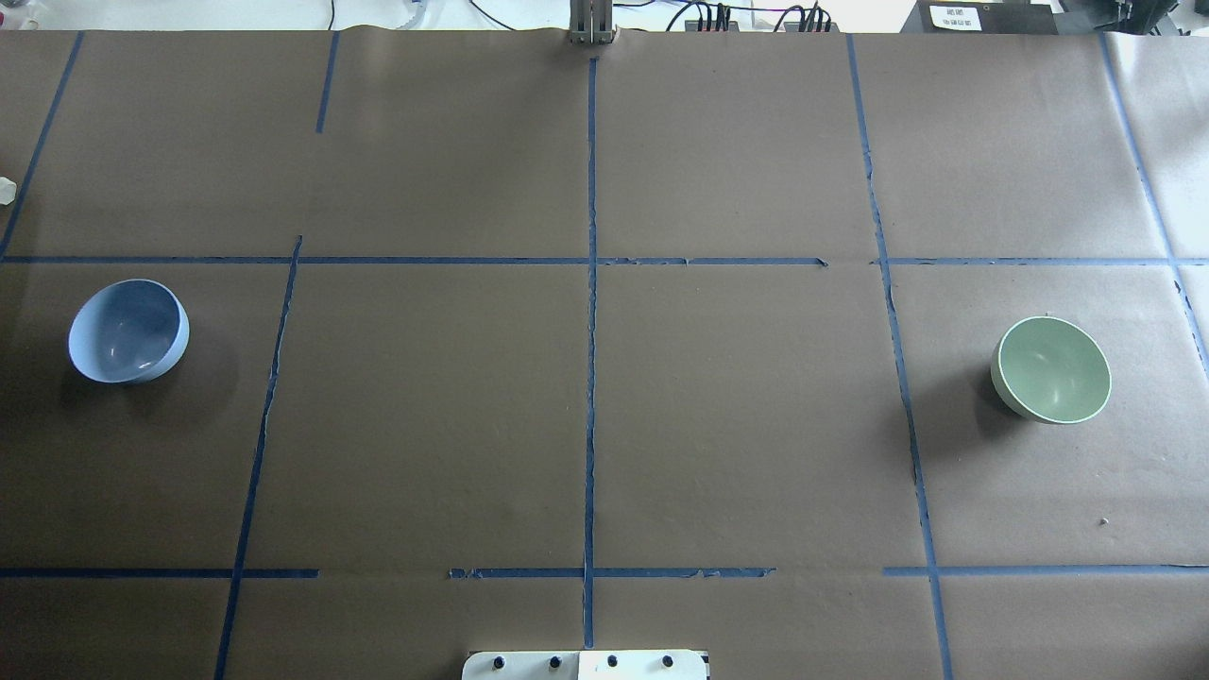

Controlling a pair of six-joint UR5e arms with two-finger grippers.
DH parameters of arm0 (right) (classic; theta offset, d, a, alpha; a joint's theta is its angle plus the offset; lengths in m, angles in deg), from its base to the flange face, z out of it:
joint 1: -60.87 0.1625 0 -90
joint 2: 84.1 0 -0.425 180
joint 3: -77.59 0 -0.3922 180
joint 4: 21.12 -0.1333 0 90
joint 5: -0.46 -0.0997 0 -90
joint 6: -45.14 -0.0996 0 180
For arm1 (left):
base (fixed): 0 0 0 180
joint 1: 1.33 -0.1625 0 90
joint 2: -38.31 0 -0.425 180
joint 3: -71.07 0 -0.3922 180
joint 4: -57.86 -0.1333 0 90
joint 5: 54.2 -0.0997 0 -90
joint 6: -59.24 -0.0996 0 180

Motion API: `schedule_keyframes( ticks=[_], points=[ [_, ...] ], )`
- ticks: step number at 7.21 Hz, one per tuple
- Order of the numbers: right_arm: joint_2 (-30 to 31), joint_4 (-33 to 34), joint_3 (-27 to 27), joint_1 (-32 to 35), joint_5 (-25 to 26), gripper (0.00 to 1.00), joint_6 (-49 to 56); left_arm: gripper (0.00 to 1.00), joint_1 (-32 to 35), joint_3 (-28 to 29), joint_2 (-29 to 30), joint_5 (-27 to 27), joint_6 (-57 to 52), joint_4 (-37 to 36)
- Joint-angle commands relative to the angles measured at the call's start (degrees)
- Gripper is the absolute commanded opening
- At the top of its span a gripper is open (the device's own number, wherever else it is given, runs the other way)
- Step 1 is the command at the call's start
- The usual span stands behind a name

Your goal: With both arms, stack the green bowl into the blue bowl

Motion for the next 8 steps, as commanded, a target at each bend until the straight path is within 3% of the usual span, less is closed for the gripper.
schedule_keyframes(
  ticks=[1,5,6,8],
  points=[
    [1.72,-0.27,1.19,0.01,2.21,1.0,0.21,1.0,-0.38,-1.28,0.02,-0.58,-0.16,1.46],
    [1.82,-0.36,1.46,0.01,1.71,1.0,0.03,1.0,-0.47,0.27,-0.86,-0.58,-0.68,2.09],
    [1.91,-0.53,1.37,0.01,1.62,1.0,0.03,1.0,-0.55,1.07,-0.77,-0.5,-0.16,6.7],
    [1.91,-0.53,1.46,-0.07,1.53,1.0,-0.32,1.0,-0.55,0.2,-1.48,-0.23,-0.33,8.24]
  ],
)
